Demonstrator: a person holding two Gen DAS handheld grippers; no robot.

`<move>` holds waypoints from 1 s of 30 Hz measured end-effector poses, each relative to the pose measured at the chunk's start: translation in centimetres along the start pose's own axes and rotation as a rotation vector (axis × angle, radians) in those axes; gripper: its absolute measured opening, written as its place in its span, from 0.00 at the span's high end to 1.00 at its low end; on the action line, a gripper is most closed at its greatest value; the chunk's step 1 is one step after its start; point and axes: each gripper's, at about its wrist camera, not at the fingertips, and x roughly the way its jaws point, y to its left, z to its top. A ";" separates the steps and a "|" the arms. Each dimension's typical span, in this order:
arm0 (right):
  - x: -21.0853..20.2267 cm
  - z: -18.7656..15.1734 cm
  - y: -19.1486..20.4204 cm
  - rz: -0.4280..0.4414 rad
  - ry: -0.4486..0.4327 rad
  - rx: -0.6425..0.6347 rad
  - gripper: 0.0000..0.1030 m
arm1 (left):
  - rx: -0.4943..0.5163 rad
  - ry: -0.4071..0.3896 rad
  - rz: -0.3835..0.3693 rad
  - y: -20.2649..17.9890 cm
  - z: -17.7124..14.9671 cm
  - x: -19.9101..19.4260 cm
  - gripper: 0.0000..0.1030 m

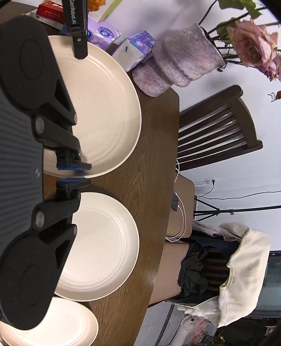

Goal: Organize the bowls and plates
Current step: 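Lift the cream plate with the right gripper and carry it toward the table center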

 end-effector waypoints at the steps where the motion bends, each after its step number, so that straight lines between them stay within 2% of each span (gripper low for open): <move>1: -0.4 -0.2 0.0 0.001 -0.004 0.000 0.93 | 0.003 -0.004 0.001 -0.1 -0.2 -0.3 0.88; 30: -9.7 -5.6 -0.8 0.024 -0.083 0.077 0.93 | 0.072 -0.049 -0.034 -1.8 -5.0 -7.7 0.88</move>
